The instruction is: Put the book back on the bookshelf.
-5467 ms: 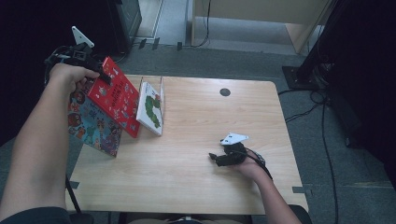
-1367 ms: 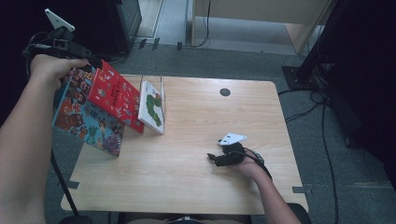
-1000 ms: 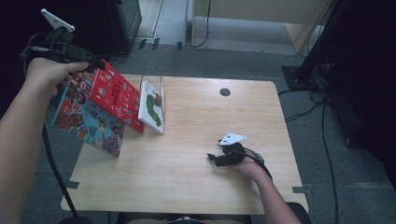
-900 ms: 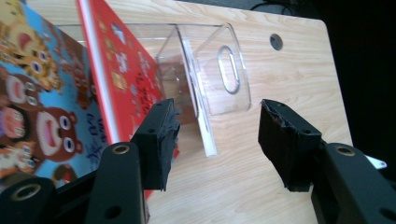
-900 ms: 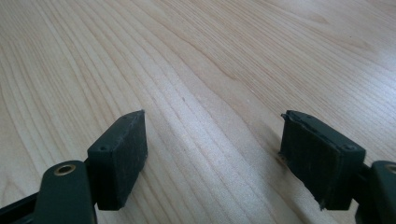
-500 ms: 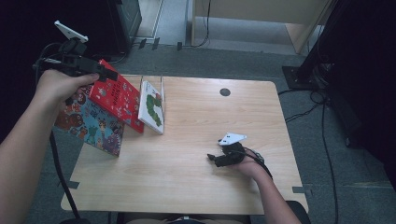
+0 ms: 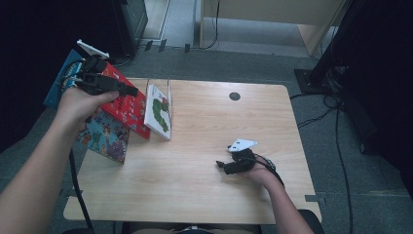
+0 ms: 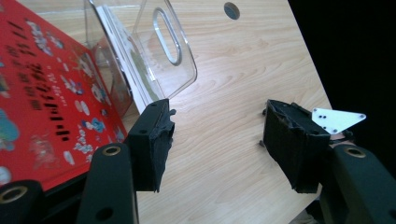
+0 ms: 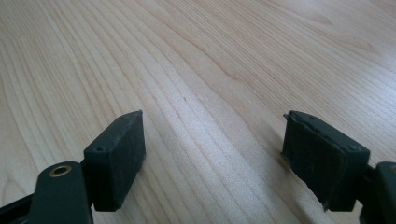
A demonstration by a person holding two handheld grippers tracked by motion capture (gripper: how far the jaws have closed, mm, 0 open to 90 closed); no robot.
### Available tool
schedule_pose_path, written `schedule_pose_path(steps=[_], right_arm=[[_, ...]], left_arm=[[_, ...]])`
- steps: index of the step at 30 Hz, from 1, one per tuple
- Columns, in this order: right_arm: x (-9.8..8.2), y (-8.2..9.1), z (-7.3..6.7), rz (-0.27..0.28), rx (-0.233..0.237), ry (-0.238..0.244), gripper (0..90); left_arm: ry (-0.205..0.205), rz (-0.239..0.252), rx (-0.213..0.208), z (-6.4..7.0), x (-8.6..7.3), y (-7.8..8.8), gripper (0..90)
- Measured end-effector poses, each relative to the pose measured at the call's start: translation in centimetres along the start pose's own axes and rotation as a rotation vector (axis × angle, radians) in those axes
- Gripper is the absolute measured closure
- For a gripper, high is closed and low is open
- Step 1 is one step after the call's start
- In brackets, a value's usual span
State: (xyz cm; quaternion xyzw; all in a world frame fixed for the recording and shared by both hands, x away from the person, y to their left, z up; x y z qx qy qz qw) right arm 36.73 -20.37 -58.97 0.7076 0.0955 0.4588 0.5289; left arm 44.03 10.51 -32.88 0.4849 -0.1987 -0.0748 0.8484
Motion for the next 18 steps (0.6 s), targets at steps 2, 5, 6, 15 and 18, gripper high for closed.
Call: schedule_pose_path(steps=[2,5,6,15,18], right_arm=[[0.0,0.0,0.0,0.000,0.000,0.000,21.1],[0.0,0.0,0.0,0.000,0.000,0.000,21.1],[0.0,0.0,0.0,0.000,0.000,0.000,21.1],[0.0,0.0,0.0,0.000,0.000,0.001,21.1],[0.0,0.0,0.0,0.000,0.000,0.000,21.1]], left_arm=[[-0.014,-0.004,-0.004,0.3,-0.3,-1.0,42.1],[-0.023,-0.009,-0.016,0.6,-0.7,-2.2,42.2],[-0.024,-0.012,-0.018,0.6,-0.8,-2.6,42.2],[-0.060,-0.028,-0.023,1.5,-1.9,-5.9,41.7],[-0.078,-0.024,-0.031,2.0,-2.2,-6.8,41.7]])
Point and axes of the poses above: each handheld gripper's, and its own axes: y roughly backward along the jaws, x roughly out of its top, z roughly to its right, the point moved 10 cm from there along -y, roughly forward along the jaws, and after that the axes turned 15 degrees about -z, right-handed, at the moved point
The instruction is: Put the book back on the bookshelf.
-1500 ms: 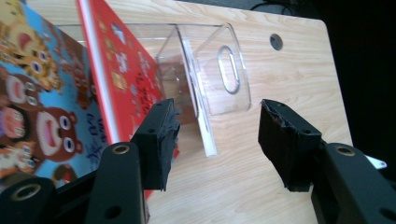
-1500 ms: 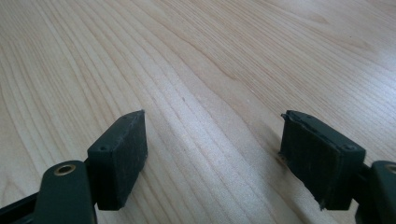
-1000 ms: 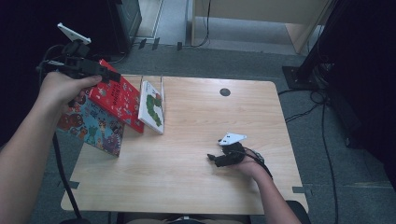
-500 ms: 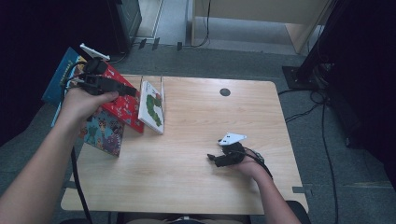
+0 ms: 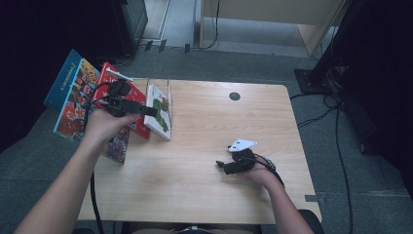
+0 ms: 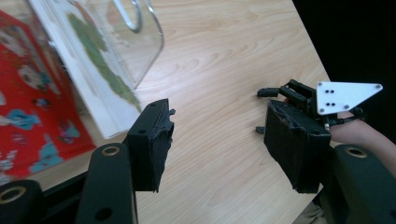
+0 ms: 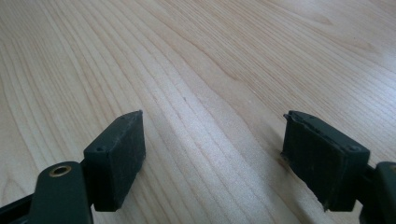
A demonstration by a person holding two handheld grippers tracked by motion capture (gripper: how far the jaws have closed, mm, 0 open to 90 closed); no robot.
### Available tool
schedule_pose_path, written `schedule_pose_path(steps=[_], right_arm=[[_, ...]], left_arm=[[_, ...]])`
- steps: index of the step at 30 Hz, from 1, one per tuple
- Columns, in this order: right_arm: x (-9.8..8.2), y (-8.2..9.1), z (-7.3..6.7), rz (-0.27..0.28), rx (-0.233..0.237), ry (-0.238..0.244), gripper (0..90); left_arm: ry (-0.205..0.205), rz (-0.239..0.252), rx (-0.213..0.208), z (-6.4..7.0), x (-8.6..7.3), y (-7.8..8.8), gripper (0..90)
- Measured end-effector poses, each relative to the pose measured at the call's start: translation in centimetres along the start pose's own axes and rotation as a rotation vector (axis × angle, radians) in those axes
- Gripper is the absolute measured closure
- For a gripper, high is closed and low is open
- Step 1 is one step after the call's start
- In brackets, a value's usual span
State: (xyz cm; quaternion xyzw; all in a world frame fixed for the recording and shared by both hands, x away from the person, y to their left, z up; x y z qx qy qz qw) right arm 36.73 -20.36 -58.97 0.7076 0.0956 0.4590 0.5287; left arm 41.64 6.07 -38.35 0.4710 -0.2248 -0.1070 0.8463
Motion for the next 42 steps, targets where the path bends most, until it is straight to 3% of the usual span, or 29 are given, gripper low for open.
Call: schedule_pose_path(steps=[9,20,26,31,42], right_arm=[[0.0,0.0,0.0,0.000,0.000,0.000,21.1],[0.0,0.0,0.0,0.001,0.000,0.001,21.1],[0.0,0.0,0.0,0.001,0.000,0.000,21.1],[0.0,0.0,0.0,-0.001,0.001,-0.001,21.0],[0.0,0.0,0.0,0.000,0.001,-0.002,21.1]], left_arm=[[-0.047,-0.012,0.001,1.4,-1.0,-3.5,41.7],[-0.091,-0.052,0.012,1.9,-2.5,-8.3,41.2],[-0.110,-0.076,0.009,1.9,-3.5,-11.1,41.2],[-0.150,-0.099,0.038,1.7,-4.4,-13.6,41.0],[-0.168,-0.136,0.059,0.5,-6.3,-18.0,40.6]])
Point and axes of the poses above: each handheld gripper's, and its own axes: y roughly backward along the jaws, x roughly out of its top, z roughly to its right, the point moved 10 cm from there along -y, roughly forward along the jaws, and after that the axes turned 15 degrees about -z, right-handed, at the moved point
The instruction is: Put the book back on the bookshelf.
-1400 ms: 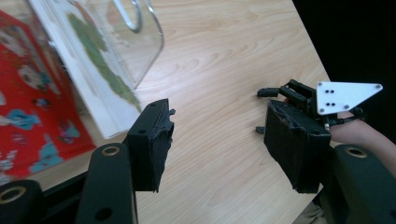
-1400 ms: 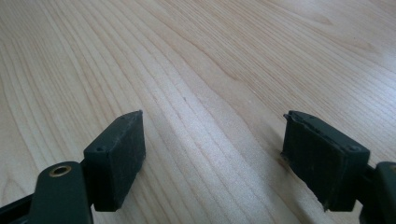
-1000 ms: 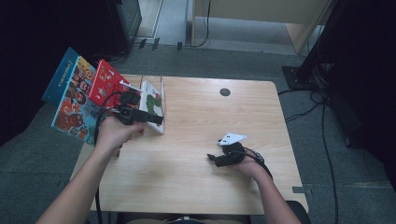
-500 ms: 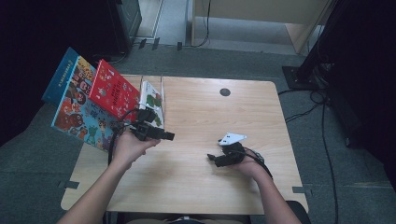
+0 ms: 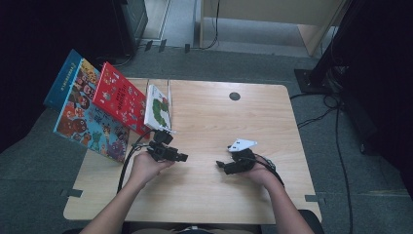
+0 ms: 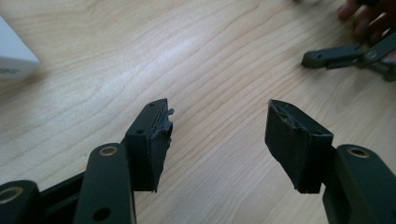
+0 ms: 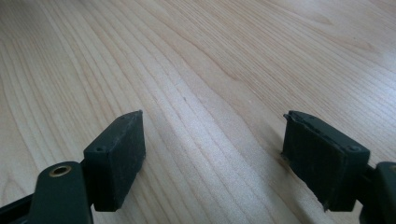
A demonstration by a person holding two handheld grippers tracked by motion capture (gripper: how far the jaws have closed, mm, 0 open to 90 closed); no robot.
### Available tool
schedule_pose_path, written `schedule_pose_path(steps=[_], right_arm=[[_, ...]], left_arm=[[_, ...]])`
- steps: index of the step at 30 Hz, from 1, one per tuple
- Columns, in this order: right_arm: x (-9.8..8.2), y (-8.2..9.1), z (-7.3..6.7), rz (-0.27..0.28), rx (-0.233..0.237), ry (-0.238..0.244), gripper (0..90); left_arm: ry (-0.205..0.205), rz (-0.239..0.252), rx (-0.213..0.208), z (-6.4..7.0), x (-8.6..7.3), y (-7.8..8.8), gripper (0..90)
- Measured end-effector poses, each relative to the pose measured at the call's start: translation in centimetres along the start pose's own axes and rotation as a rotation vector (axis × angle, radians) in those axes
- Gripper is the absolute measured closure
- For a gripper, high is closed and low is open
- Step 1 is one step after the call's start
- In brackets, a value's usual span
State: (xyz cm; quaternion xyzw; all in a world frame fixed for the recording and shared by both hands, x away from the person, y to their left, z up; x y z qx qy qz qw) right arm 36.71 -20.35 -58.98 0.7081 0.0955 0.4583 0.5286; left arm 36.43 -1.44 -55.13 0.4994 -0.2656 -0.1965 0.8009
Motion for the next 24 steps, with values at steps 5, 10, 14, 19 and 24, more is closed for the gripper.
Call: schedule_pose_path(steps=[5,10,14,19,24], right_arm=[[0.0,0.0,0.0,0.000,0.000,-0.001,21.1],[0.0,0.0,0.0,-0.001,0.000,0.000,21.0],[0.0,0.0,0.0,-0.001,0.000,-0.001,20.9],[0.0,0.0,0.0,-0.001,0.000,-0.001,20.7],[0.0,0.0,0.0,-0.003,-0.001,-0.001,20.3]], left_arm=[[-0.006,-0.002,0.011,-0.2,-0.6,-1.0,40.0],[0.004,0.019,-0.001,-0.5,-1.3,-1.8,40.0],[0.008,0.046,-0.024,-0.6,-1.5,-1.7,40.0],[-0.001,0.053,-0.022,-0.7,-1.8,-1.6,39.5],[-0.018,0.057,-0.015,-0.8,-1.9,-1.6,38.4]])
Point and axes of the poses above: each handheld gripper's, and its own axes: y roughly backward along the jaws, x roughly out of its top, z roughly to its right, the point moved 10 cm from there along -y, roughly forward along the jaws, and after that the axes turned 15 degrees about -z, right-handed, at the moved point
